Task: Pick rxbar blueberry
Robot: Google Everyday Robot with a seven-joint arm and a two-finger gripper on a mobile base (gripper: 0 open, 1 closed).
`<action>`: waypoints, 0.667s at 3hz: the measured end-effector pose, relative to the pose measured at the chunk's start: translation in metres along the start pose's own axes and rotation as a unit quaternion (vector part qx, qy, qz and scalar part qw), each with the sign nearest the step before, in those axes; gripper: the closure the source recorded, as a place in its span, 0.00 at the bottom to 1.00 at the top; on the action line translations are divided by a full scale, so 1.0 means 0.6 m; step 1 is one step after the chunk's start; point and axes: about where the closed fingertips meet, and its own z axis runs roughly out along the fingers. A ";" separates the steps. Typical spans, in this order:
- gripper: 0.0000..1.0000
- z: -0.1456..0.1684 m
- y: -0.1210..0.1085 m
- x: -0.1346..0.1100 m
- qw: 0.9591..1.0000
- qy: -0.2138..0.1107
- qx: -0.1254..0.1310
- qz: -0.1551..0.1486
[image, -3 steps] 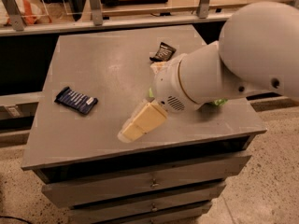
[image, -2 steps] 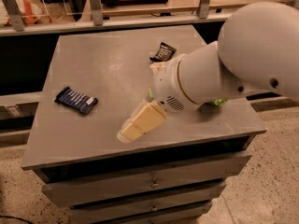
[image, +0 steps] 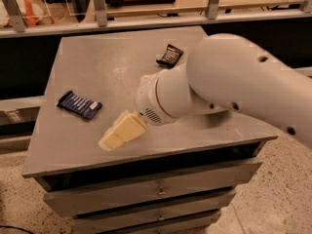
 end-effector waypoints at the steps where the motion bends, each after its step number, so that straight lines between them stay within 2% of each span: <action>1: 0.00 0.063 0.012 -0.013 0.999 -0.020 -0.024 0.008; 2: 0.00 0.114 0.017 -0.040 0.998 -0.049 -0.045 0.003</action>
Offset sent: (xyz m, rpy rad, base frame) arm 0.0427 0.1001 -0.0388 0.1832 0.0142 0.1320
